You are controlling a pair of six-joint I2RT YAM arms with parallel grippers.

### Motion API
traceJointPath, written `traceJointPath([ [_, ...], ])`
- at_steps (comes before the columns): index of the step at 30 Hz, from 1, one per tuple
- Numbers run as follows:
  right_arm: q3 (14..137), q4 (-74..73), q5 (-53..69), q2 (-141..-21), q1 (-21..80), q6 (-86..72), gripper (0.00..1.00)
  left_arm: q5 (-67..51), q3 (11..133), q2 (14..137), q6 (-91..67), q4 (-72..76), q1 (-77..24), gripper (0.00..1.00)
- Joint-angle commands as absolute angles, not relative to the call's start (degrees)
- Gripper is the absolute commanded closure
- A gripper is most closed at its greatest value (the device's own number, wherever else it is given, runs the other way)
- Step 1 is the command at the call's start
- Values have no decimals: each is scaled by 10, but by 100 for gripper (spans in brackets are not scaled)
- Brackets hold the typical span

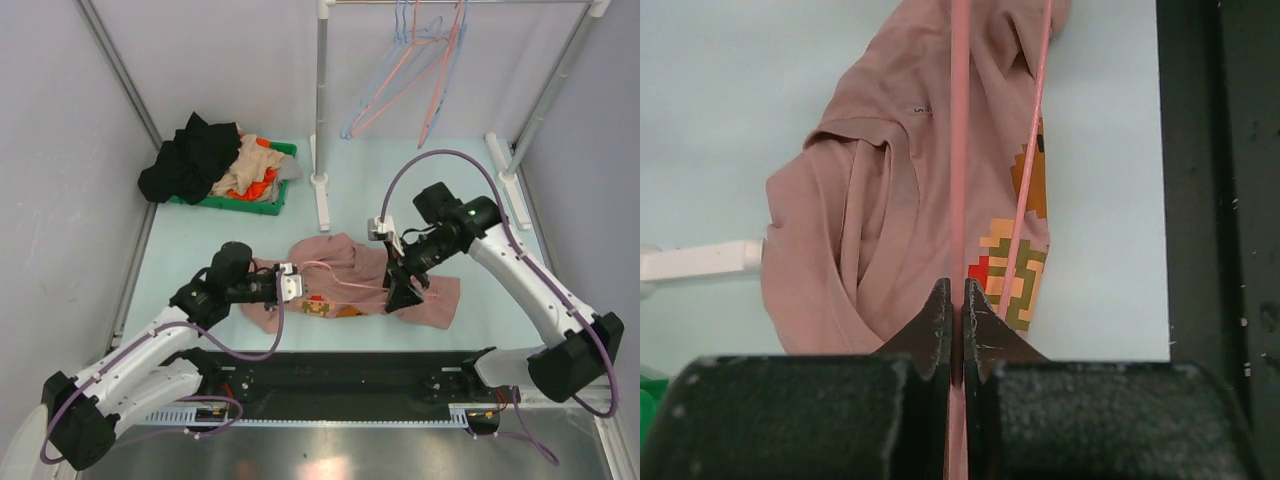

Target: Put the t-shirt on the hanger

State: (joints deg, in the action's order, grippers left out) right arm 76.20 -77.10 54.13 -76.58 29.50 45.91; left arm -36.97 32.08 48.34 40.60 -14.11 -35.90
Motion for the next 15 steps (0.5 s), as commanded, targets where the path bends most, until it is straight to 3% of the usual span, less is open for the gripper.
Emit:
traceJointPath([
  [1, 792, -666, 479, -696, 299, 375, 25, -375, 380, 502, 320, -177, -362, 100],
  [6, 793, -551, 385, -686, 363, 340, 18, -385, 426, 539, 288, -221, -361, 100],
  [9, 794, -499, 356, -700, 391, 308, 9, -386, 445, 551, 276, -237, -361, 100],
  [11, 794, -469, 356, -707, 408, 306, 9, -386, 453, 555, 275, -248, -361, 100],
  [15, 794, -404, 365, -740, 417, 299, 20, -385, 460, 559, 272, -251, -361, 100],
])
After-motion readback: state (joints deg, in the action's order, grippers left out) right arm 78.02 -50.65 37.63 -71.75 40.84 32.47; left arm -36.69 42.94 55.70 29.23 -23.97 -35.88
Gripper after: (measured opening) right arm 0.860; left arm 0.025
